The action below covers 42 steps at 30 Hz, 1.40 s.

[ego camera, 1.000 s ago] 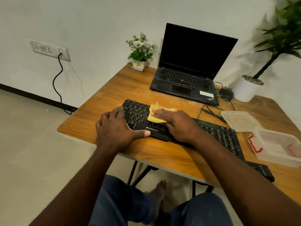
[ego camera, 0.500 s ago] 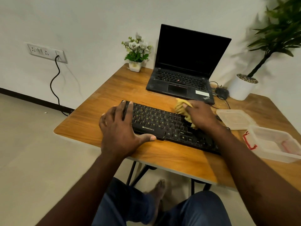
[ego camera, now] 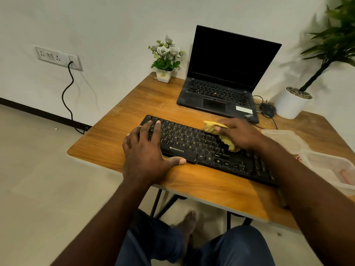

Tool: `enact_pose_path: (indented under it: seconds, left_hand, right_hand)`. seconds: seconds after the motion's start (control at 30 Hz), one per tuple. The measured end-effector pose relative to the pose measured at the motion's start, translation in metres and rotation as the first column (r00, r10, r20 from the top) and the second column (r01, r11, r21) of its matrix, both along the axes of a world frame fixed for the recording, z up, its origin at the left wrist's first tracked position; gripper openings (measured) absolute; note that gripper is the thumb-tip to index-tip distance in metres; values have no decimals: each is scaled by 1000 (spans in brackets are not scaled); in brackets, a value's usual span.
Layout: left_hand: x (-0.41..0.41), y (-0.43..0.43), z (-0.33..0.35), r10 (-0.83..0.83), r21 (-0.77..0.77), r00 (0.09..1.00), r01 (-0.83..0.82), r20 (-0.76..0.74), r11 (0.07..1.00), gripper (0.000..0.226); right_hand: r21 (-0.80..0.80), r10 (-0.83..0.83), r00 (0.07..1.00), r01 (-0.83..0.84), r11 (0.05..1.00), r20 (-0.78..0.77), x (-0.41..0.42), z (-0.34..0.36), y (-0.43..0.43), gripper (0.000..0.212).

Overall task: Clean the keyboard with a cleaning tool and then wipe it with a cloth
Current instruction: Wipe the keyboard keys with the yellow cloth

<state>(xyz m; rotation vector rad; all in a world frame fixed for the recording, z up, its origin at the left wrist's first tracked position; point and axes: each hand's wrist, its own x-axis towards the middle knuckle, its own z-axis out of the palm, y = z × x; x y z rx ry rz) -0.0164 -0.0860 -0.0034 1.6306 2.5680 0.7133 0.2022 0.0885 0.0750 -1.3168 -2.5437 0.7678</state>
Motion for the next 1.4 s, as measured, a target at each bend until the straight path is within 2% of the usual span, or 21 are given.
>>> enact_pose_path:
  seconds: [0.13, 0.3, 0.37, 0.43, 0.5, 0.57, 0.73, 0.83, 1.07, 1.17, 1.4]
  left_hand:
    - [1, 0, 0, -4, 15, 1000, 4, -22, 1000, 130]
    - [10, -3, 0, -58, 56, 988, 67, -141, 996, 121]
    - [10, -4, 1, -66, 57, 988, 75, -141, 996, 114]
    - [8, -4, 1, -65, 54, 990, 73, -127, 996, 111]
    - [8, -4, 1, -69, 55, 990, 76, -120, 996, 109]
    - [8, -4, 1, -69, 58, 990, 77, -122, 995, 108]
    - [7, -2, -1, -72, 53, 988, 80, -136, 995, 108]
    - [7, -2, -1, -83, 33, 988, 88, -127, 996, 108]
    - [5, -2, -3, -87, 40, 989, 93, -122, 995, 108]
    - [5, -2, -2, -88, 34, 990, 92, -110, 995, 108]
    - [4, -3, -3, -97, 39, 990, 101, -105, 994, 108]
  right_hand:
    - [40, -59, 998, 57, 998, 33, 49, 5, 8, 19]
    - [280, -10, 1000, 8, 960, 4, 14, -7, 5, 22]
    - [442, -3, 999, -20, 897, 52, -9, -12, 7, 29]
    - [513, -1, 983, -95, 853, 184, -26, -13, 9, 37]
    - [518, 31, 939, -216, 828, 341, -33, -12, 11, 39]
    - [533, 63, 898, -314, 786, 436, -35, -9, 12, 40]
    - [511, 201, 879, -423, 749, 433, -30, -4, 14, 40]
    - [511, 267, 837, -512, 690, 478, -28, -5, 14, 40]
    - [511, 360, 757, -640, 573, 545, -32, 0, 26, 41]
    - [514, 390, 734, -672, 533, 556, -29, -2, 26, 47]
    - [518, 453, 624, -782, 347, 637, -28, -1, 21, 40]
